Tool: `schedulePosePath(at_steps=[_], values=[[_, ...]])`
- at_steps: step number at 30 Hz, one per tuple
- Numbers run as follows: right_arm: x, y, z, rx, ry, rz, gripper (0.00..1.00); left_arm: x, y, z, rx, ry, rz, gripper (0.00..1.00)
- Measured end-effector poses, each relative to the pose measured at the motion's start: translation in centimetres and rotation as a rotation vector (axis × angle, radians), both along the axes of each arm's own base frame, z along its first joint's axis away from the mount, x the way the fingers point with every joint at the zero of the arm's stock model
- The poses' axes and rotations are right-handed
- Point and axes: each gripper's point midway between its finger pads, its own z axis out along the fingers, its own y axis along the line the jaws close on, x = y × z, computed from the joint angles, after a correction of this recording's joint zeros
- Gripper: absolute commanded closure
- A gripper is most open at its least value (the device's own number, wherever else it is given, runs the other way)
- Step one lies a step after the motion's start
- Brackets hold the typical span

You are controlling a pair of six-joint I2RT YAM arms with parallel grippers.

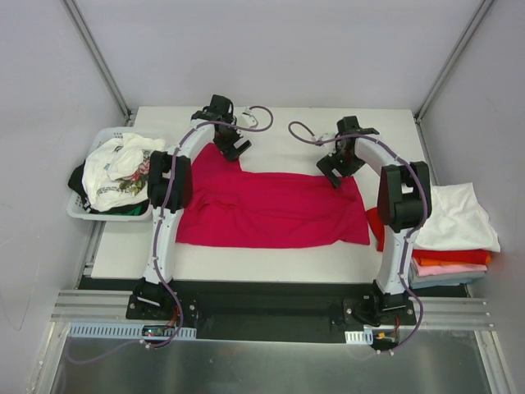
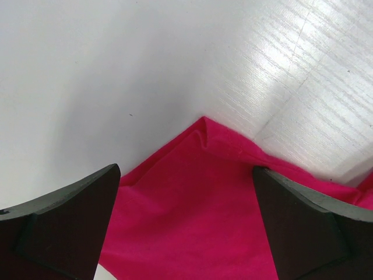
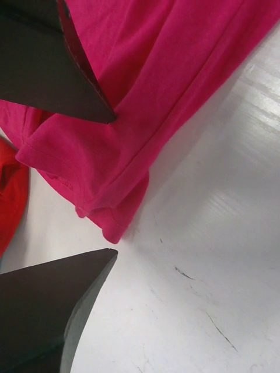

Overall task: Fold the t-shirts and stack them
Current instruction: Grap the side of the flattened tshirt furthest away from the robot with both arms

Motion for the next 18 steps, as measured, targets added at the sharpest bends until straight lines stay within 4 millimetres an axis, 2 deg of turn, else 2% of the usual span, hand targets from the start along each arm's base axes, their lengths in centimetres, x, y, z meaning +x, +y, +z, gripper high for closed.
schedulePosePath(at_steps=[9,18], values=[[-0.3,0.1,1.3,0.009,-0.02,0.006,0.08,-1.1,0.0,-0.4,-0.006,0.04,-0.011,0.02],[-0.9,0.4,0.9,0.007,-0.005,0.015,0.09,-3.4,-0.2,-0.8,-0.02,0.137,-0.03,0.01]])
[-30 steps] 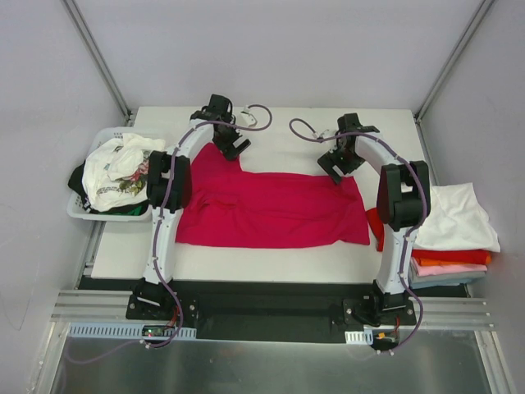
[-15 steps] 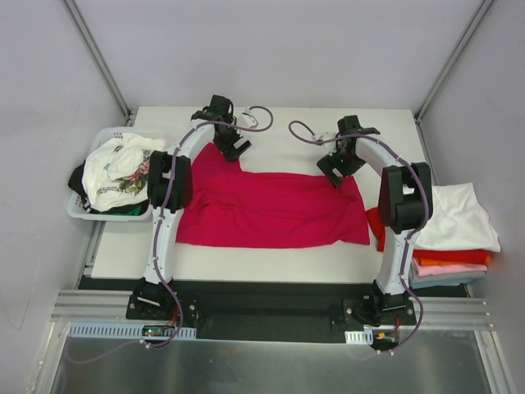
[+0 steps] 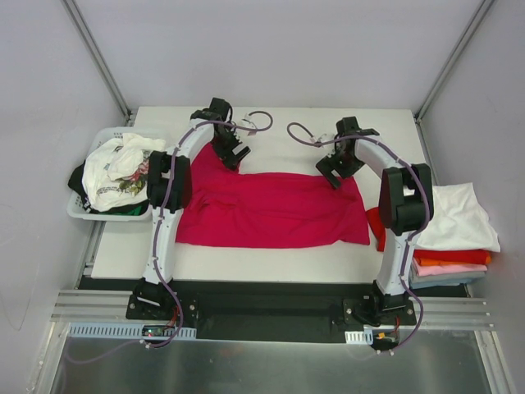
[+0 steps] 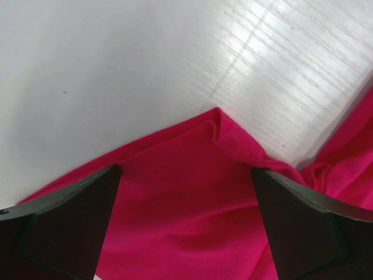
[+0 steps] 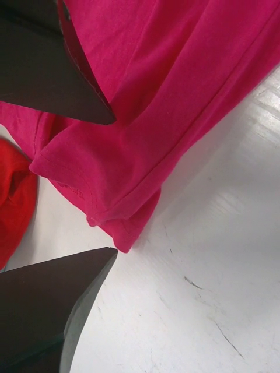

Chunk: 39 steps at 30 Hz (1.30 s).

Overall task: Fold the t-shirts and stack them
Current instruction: Grap the side of the flattened tshirt furthest away from the robot with both arms

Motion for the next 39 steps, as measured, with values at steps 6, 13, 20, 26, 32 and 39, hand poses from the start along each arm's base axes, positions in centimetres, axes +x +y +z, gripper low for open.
schedulePosePath(at_steps=[6,13,20,26,32,39], values=[[-0.4,0.3,-0.1,0.0,0.008,0.008,0.1,-0.9,0.3,-0.2,0.022,0.064,-0.01,0.05],[-0.8,0.7,0.6,0.003,-0.004,0.02,0.1,-1.1,0.6,-0.3,0.04,0.078,-0.022,0.24],[-1.3,1.3,1.2,0.004,-0.013,0.036,0.11,-1.2,0.7,-0.3,0.052,0.085,-0.023,0.37],[-1.8,1.2,1.2,-0.016,-0.004,0.045,0.25,-1.3,0.9,-0.3,0.06,0.088,-0.02,0.44],[-1.7,0.6,1.1,-0.05,-0.005,0.05,0.26,-1.4,1.1,-0.3,0.068,0.094,-0.014,0.49],[-0.5,0.3,0.6,-0.072,0.003,0.057,0.25,-1.4,1.1,-0.3,0.071,0.096,-0.013,0.48]])
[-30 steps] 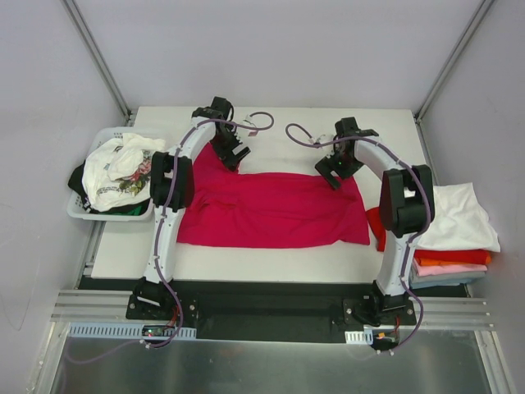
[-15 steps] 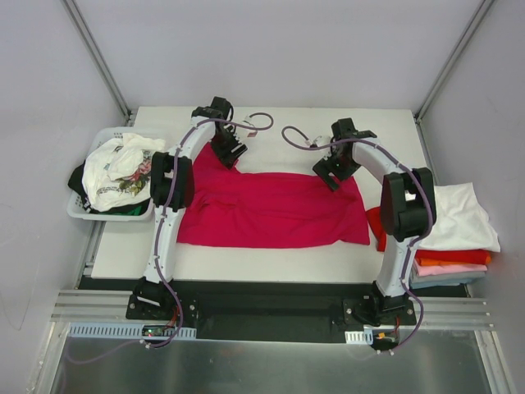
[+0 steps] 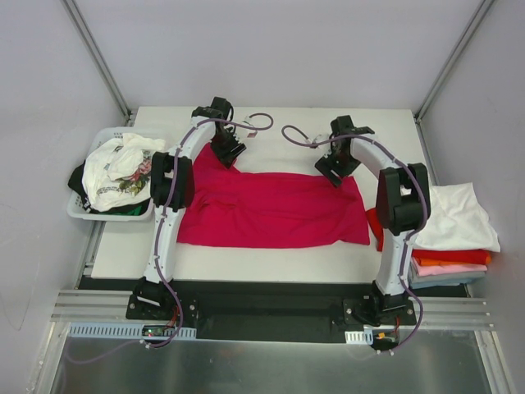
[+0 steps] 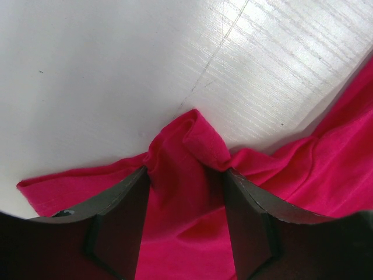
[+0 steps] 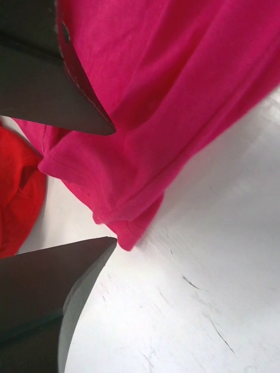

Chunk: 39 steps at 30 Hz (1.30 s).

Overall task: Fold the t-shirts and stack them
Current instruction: Grap the side of the flattened tshirt furthest away from the robot with both arms

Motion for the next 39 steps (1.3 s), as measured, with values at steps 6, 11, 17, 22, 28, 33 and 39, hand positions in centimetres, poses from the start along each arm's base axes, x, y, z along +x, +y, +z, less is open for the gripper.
schedulePosePath(at_steps=[6,11,17,22,28,33,39], values=[[1.7,-0.8,-0.4,0.001,0.001,-0.01,0.27,0.0,0.0,0.0,0.0,0.0,0.0,0.49],[2.0,-1.4,-0.8,-0.003,0.022,-0.014,0.36,0.0,0.0,0.0,0.0,0.0,0.0,0.49],[1.9,-1.3,-1.6,0.012,0.051,-0.002,0.49,0.0,0.0,0.0,0.0,0.0,0.0,0.49],[1.6,-1.0,-2.2,0.029,0.077,0.006,0.55,0.0,0.0,0.0,0.001,0.0,-0.001,0.5],[1.4,-0.6,-2.3,0.05,0.09,0.013,0.62,0.0,0.0,0.0,0.001,0.0,-0.001,0.51],[1.5,-0.4,-2.2,0.057,0.094,0.02,0.91,0.0,0.0,0.0,0.002,0.0,-0.001,0.54],[1.4,-0.4,-2.3,0.057,0.098,0.022,0.99,0.0,0.0,0.0,0.003,0.001,0.0,0.64]])
